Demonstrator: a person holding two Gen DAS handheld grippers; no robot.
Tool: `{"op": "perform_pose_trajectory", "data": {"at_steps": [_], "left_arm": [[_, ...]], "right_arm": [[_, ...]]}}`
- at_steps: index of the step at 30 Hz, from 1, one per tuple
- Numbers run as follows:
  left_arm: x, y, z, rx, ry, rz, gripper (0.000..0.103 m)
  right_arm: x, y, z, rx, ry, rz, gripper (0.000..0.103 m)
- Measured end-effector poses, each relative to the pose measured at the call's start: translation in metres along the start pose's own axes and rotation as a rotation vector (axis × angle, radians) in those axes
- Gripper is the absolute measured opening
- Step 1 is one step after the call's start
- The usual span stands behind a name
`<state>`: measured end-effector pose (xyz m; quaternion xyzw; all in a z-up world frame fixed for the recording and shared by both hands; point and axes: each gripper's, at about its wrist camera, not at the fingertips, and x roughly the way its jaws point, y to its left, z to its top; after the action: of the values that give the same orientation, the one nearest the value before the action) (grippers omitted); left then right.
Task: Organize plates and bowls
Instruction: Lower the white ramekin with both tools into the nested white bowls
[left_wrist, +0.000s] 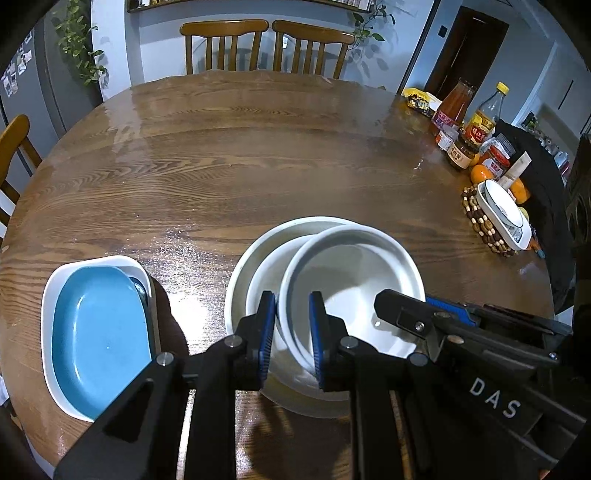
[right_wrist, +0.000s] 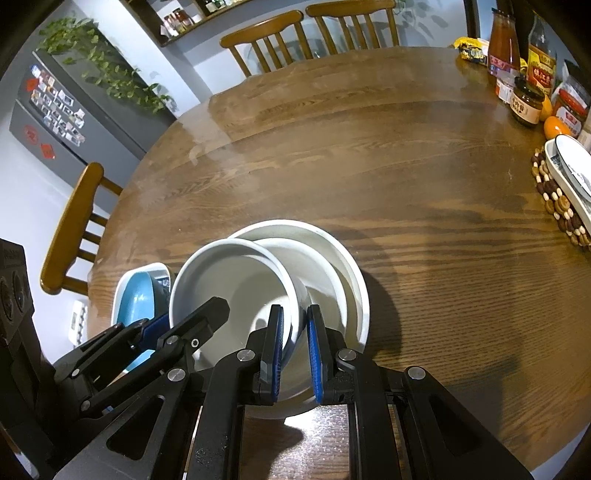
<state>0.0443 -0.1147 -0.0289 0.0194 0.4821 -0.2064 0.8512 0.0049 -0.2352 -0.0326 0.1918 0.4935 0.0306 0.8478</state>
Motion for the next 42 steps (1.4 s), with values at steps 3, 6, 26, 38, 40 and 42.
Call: {"op": "perform_pose_trajectory", "data": {"at_steps": [3,6,26,38,40,42], "left_arm": [[0.0,-0.001,0.0,0.0,0.0,0.001,0.016],[0.001,-0.001,0.0,0.0,0.002,0.001,0.016],[0.012,-0.002,0.0,0.006,0.021,-0.001,0.016],[0.012,-0.003,0.0,0.01,0.016,0.0,0.016],[0.012,-0.003,-0.001,0.011,0.014,0.002,0.016],[0.01,-0.003,-0.001,0.013,0.007,0.003,0.016]], "right_arm": [[0.001,0.001,0.0,0.0,0.004,-0.001,0.015],[0.002,0.0,0.0,0.003,0.008,-0.001,0.015],[0.009,-0.004,0.002,0.001,0.034,-0.01,0.015],[0.01,-0.005,0.003,0.0,0.035,-0.01,0.015],[0.01,-0.006,0.003,0.0,0.034,-0.008,0.015],[0.01,-0.006,0.002,-0.001,0.031,-0.005,0.015]]}}
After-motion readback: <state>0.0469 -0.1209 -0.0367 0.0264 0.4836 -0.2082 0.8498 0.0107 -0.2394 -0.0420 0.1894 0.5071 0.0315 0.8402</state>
